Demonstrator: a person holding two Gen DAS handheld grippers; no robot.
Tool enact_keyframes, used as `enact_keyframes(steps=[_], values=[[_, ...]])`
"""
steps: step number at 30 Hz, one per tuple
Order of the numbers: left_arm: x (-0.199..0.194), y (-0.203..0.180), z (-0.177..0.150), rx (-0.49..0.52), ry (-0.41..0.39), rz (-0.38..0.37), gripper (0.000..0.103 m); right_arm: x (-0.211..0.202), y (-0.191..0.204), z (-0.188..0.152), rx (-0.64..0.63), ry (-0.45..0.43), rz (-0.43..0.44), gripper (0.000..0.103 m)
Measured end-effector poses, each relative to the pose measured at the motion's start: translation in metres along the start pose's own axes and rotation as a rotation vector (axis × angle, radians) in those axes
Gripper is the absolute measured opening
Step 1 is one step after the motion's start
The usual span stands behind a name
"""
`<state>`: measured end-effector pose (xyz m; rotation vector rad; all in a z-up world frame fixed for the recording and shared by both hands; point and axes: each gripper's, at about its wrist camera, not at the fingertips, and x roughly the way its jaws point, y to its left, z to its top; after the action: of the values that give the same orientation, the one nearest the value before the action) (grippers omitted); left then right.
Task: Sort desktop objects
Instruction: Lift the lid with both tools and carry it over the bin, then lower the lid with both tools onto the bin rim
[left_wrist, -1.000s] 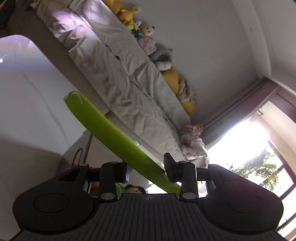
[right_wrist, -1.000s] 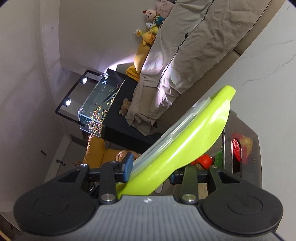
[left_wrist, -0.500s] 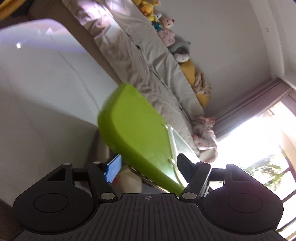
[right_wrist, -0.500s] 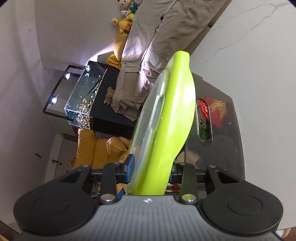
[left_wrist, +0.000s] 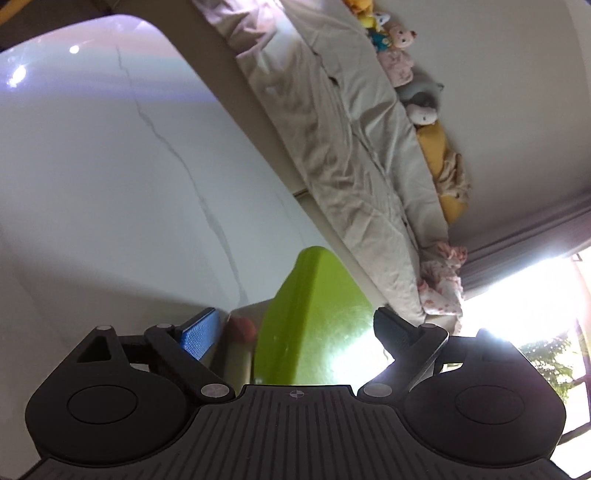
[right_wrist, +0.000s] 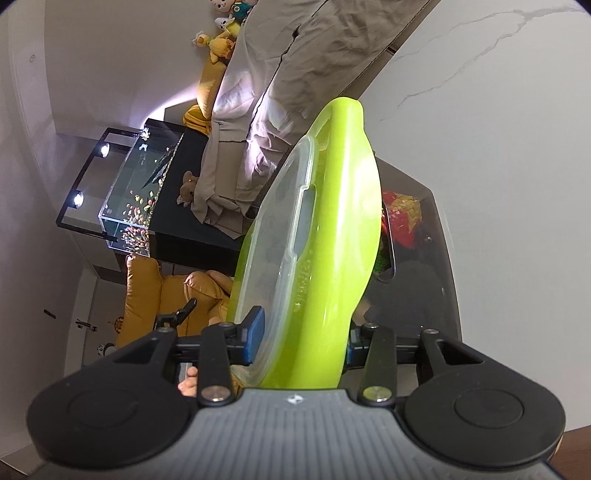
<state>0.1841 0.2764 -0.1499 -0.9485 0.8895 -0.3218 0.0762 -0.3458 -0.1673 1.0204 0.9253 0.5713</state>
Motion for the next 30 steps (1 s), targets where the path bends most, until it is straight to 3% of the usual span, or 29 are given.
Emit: enact_keyframes(steps=[2, 7, 9, 12, 14, 18, 22, 27, 29, 30], values=[[0.015, -0.002, 0.0, 0.014, 0.038, 0.018, 0.093, -0.005, 0.002, -0.001, 0.003, 0.002, 0.001, 0.052], [0.038, -0.015, -0.015, 0.064, 0.12, 0.009, 0.093, -0.01, 0.002, 0.0, 0.039, 0.007, -0.008, 0.056], [0.041, -0.02, -0.02, 0.082, 0.125, 0.032, 0.093, -0.009, -0.004, 0.003, 0.121, 0.029, 0.018, 0.06], [0.042, -0.023, -0.025, 0.084, 0.131, 0.03, 0.093, -0.01, -0.033, 0.009, 0.363, 0.058, 0.094, 0.064], [0.042, -0.026, -0.029, 0.094, 0.135, 0.039, 0.094, -0.016, -0.048, 0.009, 0.451, 0.021, 0.077, 0.079], [0.043, -0.028, -0.033, 0.098, 0.133, 0.046, 0.094, -0.03, -0.069, 0.007, 0.497, -0.107, 0.004, 0.077], [0.038, -0.028, -0.036, 0.096, 0.132, 0.051, 0.094, -0.032, -0.039, 0.006, 0.2, -0.25, -0.151, 0.07], [0.027, -0.03, -0.038, 0.099, 0.128, 0.088, 0.089, -0.009, 0.006, 0.012, -0.052, -0.246, -0.325, 0.053], [0.022, -0.033, -0.036, 0.103, 0.127, 0.112, 0.086, 0.0, 0.023, 0.018, -0.133, -0.246, -0.41, 0.035], [0.02, -0.035, -0.033, 0.105, 0.122, 0.118, 0.085, 0.004, 0.03, 0.022, -0.163, -0.231, -0.447, 0.033]])
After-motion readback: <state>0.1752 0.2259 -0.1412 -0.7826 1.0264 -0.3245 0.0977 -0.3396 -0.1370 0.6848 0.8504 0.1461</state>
